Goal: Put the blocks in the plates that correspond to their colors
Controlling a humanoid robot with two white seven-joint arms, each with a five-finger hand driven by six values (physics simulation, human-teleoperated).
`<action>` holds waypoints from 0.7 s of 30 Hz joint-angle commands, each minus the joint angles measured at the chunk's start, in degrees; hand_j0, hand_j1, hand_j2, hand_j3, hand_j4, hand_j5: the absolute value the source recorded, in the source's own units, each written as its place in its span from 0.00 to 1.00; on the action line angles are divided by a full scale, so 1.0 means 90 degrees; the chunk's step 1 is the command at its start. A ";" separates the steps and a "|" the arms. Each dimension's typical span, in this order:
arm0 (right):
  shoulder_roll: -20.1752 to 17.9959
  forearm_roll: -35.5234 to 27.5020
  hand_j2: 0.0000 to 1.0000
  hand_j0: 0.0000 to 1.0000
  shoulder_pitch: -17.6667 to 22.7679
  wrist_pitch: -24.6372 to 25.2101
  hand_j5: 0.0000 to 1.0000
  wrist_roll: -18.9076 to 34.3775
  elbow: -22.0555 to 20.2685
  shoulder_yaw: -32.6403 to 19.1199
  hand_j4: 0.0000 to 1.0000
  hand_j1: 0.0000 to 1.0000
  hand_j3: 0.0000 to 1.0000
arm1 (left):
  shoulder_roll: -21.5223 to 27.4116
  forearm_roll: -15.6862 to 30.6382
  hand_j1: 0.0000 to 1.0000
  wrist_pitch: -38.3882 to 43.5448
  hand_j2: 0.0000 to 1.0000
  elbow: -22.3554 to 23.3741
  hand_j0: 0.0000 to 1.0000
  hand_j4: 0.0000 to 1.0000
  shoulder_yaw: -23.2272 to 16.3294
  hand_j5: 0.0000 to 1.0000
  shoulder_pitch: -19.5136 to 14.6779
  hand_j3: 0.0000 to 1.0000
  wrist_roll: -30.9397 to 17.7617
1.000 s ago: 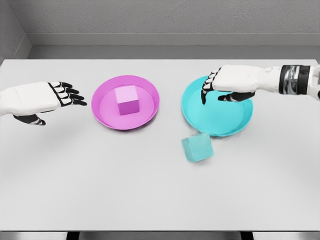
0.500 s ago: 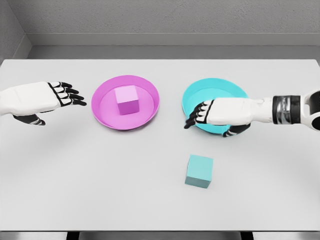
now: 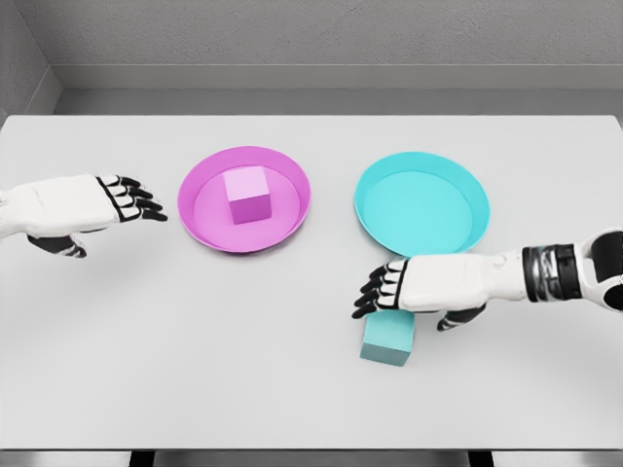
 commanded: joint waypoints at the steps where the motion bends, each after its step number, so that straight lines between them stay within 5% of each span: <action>1: 0.0040 -0.0039 1.00 1.00 0.0000 0.0017 1.00 -0.0002 -0.0006 0.0074 1.00 1.00 1.00 | 0.0020 0.0039 1.00 0.0012 1.00 -0.0004 1.00 1.00 0.0005 1.00 0.0000 1.00 -0.0007; 19: 0.0186 0.0001 1.00 1.00 -0.0010 0.0017 1.00 -0.0002 0.0111 0.0465 1.00 1.00 1.00 | -0.0010 0.0020 1.00 0.0012 1.00 0.0016 1.00 1.00 0.0103 1.00 0.0010 1.00 -0.0007; 21: 0.0186 0.0010 0.76 0.76 -0.0020 0.0017 0.76 -0.0002 0.0111 0.0465 0.76 0.76 0.76 | 0.0010 0.0020 1.00 0.0012 1.00 0.0016 1.00 1.00 0.0142 1.00 0.0020 1.00 -0.0007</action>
